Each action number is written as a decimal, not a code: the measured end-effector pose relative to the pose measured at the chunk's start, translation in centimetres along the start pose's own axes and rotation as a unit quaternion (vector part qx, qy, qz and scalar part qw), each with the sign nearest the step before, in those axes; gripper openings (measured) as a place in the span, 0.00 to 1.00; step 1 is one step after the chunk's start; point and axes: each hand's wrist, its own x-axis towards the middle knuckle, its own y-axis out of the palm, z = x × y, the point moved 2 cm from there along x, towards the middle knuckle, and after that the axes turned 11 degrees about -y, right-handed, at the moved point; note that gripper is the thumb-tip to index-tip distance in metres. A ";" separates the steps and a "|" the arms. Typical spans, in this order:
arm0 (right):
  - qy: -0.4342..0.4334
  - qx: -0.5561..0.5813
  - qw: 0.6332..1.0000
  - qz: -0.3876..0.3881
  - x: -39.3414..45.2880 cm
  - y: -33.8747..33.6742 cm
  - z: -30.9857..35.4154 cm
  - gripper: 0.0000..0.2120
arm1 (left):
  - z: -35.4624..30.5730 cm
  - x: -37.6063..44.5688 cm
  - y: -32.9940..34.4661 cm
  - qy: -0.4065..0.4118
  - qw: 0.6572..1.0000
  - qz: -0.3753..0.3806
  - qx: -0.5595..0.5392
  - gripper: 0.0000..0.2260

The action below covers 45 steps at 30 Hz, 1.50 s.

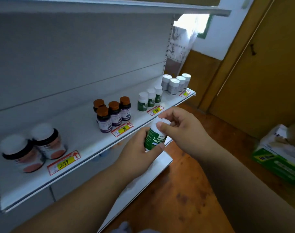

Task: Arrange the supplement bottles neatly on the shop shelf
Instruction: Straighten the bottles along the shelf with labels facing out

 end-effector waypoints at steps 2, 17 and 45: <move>-0.006 -0.003 1.000 0.001 2.7 -0.3 -1.6 0.06 | 0.5 2.9 -0.4 -0.001 1.000 -0.018 0.017 0.18; -0.136 -0.069 0.988 0.039 25.3 -3.1 -9.8 0.08 | 0.2 19.1 -0.4 0.053 0.935 -0.237 0.259 0.16; -0.291 -0.083 0.878 0.371 33.1 4.3 -16.1 0.04 | -1.6 22.3 2.8 -0.063 0.840 -0.368 0.393 0.18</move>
